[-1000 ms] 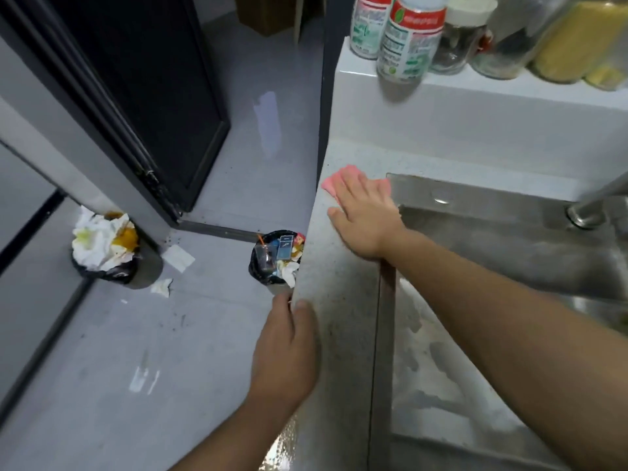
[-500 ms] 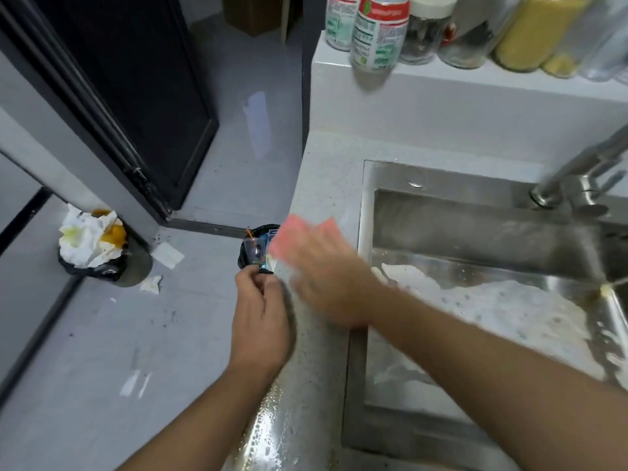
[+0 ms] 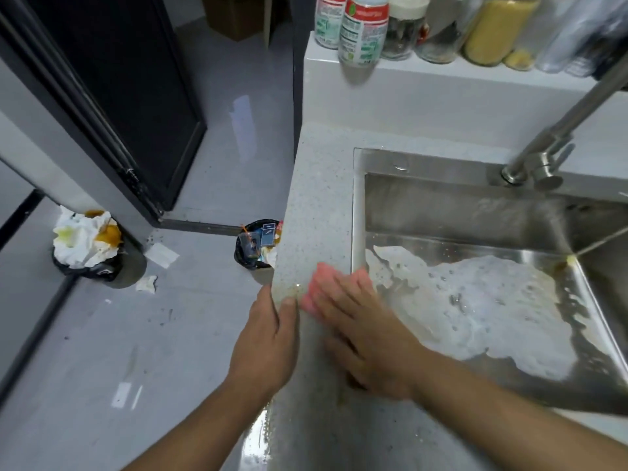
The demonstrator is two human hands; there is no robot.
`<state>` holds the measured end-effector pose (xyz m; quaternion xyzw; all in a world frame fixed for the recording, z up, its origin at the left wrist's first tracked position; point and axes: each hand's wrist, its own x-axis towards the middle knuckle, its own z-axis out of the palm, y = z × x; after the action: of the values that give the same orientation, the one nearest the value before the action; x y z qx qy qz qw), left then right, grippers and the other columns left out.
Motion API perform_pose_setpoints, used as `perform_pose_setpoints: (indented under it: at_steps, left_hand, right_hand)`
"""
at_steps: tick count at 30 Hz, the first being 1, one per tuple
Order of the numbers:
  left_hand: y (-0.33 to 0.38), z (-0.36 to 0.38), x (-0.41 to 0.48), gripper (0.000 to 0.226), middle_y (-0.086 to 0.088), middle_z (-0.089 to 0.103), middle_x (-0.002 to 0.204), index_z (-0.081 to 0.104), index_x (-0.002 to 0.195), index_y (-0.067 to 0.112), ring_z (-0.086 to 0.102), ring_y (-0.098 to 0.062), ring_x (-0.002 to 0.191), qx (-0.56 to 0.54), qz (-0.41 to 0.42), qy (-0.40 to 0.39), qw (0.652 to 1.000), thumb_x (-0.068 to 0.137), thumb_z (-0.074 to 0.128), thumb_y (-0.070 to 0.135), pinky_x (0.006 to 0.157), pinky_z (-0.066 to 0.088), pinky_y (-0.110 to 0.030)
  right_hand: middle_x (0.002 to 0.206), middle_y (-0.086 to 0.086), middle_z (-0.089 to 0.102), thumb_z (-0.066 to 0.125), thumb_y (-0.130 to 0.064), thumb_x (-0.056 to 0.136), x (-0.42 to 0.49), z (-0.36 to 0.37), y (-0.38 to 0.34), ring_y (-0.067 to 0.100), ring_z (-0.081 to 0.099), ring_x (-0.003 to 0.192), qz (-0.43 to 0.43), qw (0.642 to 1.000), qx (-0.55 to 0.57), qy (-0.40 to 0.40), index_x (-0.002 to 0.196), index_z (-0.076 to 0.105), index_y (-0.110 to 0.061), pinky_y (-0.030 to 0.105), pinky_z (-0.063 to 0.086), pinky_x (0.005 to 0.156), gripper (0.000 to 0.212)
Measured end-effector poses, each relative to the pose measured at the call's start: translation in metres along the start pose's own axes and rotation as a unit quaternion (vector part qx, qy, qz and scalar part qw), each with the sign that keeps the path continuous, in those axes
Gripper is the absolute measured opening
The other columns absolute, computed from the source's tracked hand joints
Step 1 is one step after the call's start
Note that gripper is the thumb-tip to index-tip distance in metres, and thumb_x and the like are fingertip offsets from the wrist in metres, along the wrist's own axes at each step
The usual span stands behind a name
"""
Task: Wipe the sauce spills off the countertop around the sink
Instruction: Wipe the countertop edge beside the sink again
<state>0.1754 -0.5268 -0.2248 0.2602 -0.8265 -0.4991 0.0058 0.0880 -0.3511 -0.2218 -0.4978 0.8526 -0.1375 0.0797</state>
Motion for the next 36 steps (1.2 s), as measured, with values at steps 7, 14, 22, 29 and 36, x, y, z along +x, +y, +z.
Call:
perform_pose_setpoints:
  at_steps: [7,14,22,29,36]
  left_hand:
    - [0.004,0.001,0.009,0.030,0.007,0.053,0.119,0.040,0.128,0.039,0.053,-0.014,0.105,0.071,0.040,0.014,0.997,0.102,0.029,0.048,0.090,0.050,-0.046]
    - [0.011,-0.002,0.011,0.027,0.021,0.059,0.106,0.051,0.106,0.047,0.053,0.010,0.102,-0.075,0.007,0.051,0.996,0.107,0.029,0.030,0.081,0.042,-0.017]
    - [0.005,-0.002,0.016,0.030,0.014,0.058,0.094,0.054,0.099,0.030,0.055,-0.001,0.093,-0.127,-0.041,0.063,0.989,0.107,0.027,0.037,0.076,0.044,-0.031]
    - [-0.029,-0.007,0.002,0.050,-0.007,0.065,0.093,0.063,0.099,0.013,0.061,-0.024,0.090,-0.320,-0.172,0.060,0.930,0.082,0.045,0.057,0.080,0.054,-0.046]
    - [-0.036,-0.009,-0.056,0.035,0.005,0.060,0.107,0.059,0.106,0.026,0.056,-0.008,0.102,-0.205,-0.098,0.001,0.974,0.108,0.025,0.036,0.085,0.045,-0.032]
  right_hand:
    - [0.171,0.003,0.010,0.025,-0.040,0.102,0.069,-0.017,0.041,0.027,0.008,0.158,0.111,0.993,-0.030,0.006,0.162,0.015,-0.022,0.052,0.008,0.127,0.063]
    - [0.174,0.005,0.003,0.028,-0.042,0.101,0.036,0.000,0.003,0.024,-0.005,0.160,0.047,0.997,-0.058,0.005,0.165,0.013,-0.015,0.055,0.001,0.127,0.070]
    - [0.173,-0.001,0.007,0.022,-0.038,0.104,0.111,-0.021,0.032,0.020,0.002,0.160,0.129,0.992,-0.009,-0.008,0.165,0.013,-0.025,0.051,0.006,0.127,0.063]
    - [0.171,0.003,0.020,0.040,-0.037,0.101,-0.007,0.013,-0.068,0.022,0.008,0.160,-0.117,0.991,-0.021,-0.062,0.159,0.035,-0.017,0.049,0.006,0.129,0.061]
    - [0.172,-0.001,-0.012,0.015,-0.047,0.101,0.081,-0.003,-0.024,0.018,-0.011,0.159,0.150,0.987,-0.039,-0.049,0.165,-0.002,-0.025,0.048,-0.007,0.128,0.070]
